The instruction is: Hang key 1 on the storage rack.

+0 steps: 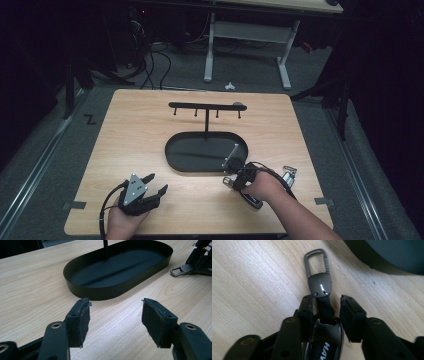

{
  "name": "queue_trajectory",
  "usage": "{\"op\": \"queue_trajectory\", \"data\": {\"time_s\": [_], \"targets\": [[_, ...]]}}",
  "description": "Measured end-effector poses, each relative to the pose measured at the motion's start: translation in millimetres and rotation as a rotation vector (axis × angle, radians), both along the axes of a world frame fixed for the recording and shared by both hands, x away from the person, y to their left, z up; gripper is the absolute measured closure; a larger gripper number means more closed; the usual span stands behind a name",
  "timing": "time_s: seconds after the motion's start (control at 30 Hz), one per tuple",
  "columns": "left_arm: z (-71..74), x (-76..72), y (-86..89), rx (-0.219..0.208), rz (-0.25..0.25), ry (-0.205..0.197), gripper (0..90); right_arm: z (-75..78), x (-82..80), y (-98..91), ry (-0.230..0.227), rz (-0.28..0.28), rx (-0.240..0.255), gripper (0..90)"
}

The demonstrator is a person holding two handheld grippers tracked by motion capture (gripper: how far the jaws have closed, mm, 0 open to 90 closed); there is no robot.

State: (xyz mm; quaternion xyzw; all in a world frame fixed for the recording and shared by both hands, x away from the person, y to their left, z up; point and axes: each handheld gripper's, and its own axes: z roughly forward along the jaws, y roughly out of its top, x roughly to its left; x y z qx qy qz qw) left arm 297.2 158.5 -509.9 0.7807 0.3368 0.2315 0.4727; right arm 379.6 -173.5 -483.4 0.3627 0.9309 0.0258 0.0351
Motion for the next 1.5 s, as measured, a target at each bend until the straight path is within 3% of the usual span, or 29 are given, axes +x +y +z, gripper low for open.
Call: {"op": "queue_trajectory", "data": {"time_s": [0.27,0.53,0.7,0.93,1.03,1.27,1.4,1.5], "targets": [[0.2,-0.1,-0.3,-0.002,-0.001,-0.001,40.0,-4.8,0.8,2.7,-0.017,0.032,-0.019,79.8],[0.4,-0.3,-0.5,0.000,-0.004,-0.001,40.0,-5.0,3.4,0.7,0.002,0.009,0.005,79.2],[0.6,0.0,-0.7,0.000,-0.006,-0.001,40.0,-5.0,7.5,-3.2,0.029,-0.025,0.014,73.0],[0.7,-0.3,-0.7,-0.005,-0.011,0.004,40.0,-5.0,10.3,-1.7,0.046,-0.002,0.001,72.1],[0.8,-1.3,-1.9,-0.003,-0.013,0.003,40.0,-5.4,11.1,-0.4,0.055,0.008,-0.001,78.0],[-0.2,-1.2,-3.0,0.002,-0.014,0.004,40.0,-5.2,9.0,-0.3,0.040,0.042,0.001,79.9],[-0.7,-1.3,-2.1,0.012,-0.015,0.009,40.1,-2.5,4.0,-0.2,0.007,0.051,-0.004,80.0],[-1.3,-1.4,-2.5,0.015,-0.013,0.007,40.3,5.8,-0.6,-4.9,-0.004,0.027,0.034,80.1]]}}
